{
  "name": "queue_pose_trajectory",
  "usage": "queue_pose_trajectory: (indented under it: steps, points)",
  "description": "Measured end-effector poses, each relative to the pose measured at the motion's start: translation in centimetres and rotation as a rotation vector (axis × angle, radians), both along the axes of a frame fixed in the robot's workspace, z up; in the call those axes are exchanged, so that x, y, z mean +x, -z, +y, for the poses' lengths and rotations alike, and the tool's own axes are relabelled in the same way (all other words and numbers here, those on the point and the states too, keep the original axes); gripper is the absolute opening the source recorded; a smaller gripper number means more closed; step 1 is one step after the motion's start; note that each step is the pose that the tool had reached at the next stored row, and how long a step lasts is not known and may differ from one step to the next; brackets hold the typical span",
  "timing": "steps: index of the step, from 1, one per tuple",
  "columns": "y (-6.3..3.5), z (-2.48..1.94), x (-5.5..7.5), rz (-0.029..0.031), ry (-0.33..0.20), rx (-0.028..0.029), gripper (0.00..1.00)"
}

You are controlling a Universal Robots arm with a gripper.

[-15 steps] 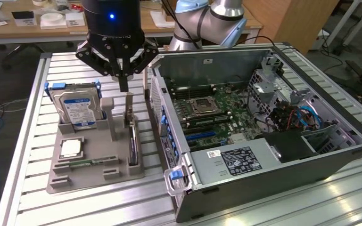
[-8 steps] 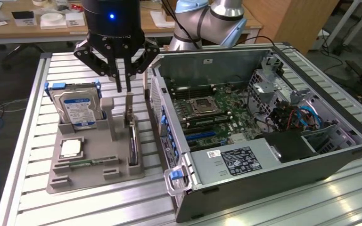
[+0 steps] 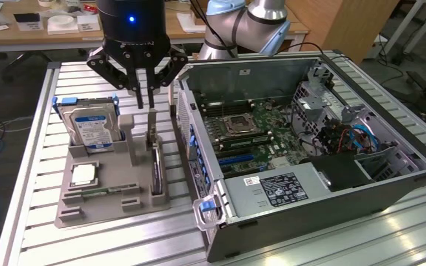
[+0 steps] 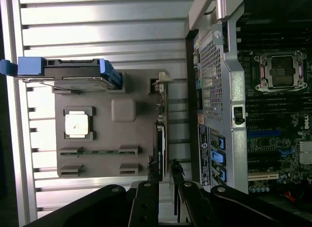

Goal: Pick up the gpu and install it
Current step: 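Pick up the gpu and move the gpu toward the slot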

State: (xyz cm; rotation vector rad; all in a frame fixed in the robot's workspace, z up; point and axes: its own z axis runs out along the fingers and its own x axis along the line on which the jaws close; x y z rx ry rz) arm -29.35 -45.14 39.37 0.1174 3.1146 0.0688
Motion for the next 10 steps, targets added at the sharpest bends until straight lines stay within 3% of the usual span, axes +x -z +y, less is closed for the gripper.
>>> queue_pose_trajectory:
  steps: [3, 7, 10]
  points:
    - [0.0, 0.0, 0.0, 0.0, 0.0, 0.0, 0.25]
    - [0.0, 0.0, 0.0, 0.0, 0.0, 0.0, 0.43]
    - [0.0, 0.0, 0.0, 0.0, 0.0, 0.0, 0.43]
